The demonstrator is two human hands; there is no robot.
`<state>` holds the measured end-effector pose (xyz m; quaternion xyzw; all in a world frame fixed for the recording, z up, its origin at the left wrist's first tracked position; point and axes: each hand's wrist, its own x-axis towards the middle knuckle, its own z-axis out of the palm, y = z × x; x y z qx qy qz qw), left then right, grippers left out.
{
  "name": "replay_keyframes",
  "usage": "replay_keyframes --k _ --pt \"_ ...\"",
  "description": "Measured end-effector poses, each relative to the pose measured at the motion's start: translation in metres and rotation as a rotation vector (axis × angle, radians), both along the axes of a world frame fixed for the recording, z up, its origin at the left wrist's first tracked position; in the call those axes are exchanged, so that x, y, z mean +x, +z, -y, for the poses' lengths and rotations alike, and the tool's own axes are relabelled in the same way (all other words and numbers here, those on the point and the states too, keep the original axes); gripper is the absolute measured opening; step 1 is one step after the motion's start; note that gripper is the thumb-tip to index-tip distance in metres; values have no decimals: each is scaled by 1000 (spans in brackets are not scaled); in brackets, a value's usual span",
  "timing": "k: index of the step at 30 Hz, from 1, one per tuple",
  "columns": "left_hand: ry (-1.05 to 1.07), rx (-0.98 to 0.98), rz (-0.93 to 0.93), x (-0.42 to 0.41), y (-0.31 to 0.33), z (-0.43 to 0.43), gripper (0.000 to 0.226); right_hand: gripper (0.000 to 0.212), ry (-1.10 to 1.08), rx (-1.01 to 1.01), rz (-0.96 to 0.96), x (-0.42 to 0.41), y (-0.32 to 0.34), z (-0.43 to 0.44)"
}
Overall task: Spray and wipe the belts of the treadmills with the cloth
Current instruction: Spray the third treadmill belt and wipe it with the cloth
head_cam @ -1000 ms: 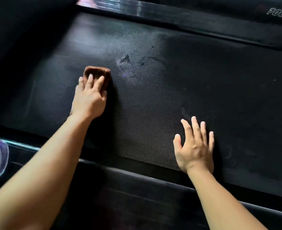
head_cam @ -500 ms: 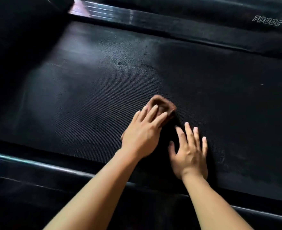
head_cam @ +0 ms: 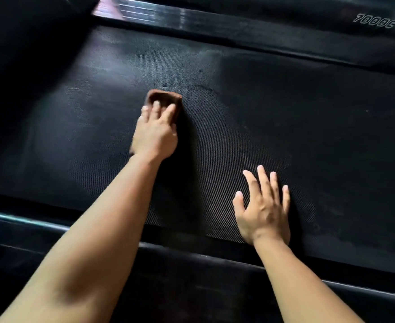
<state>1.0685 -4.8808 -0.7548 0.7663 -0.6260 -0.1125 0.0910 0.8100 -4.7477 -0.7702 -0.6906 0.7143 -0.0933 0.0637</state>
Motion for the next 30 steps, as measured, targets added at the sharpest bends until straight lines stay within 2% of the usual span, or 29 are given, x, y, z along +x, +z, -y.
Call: replay_keyframes --k 3,6,8,14,18,21,26,30 --pt "-212 -20 36 -58 0 1 61 64 0 5 8 0 1 0" --pt "-361 -42 -33 -101 4 -50 56 67 -3 9 9 -1 0 2" --pt "-390 -33 -72 -102 5 -94 54 67 -1 6 12 -1 -1 2" --pt "-114 7 -45 -15 2 -163 60 63 -3 -4 28 0 1 0" --pt "123 -3 -43 45 5 -137 55 64 -3 -1 32 1 2 0" --pt "166 20 -49 51 7 -92 58 64 -1 6 24 1 2 0" --pt "-33 12 -10 -6 7 -53 59 64 -5 9 10 0 2 0" --pt "-307 -1 4 -61 3 -88 61 65 -7 22 -1 0 2 1"
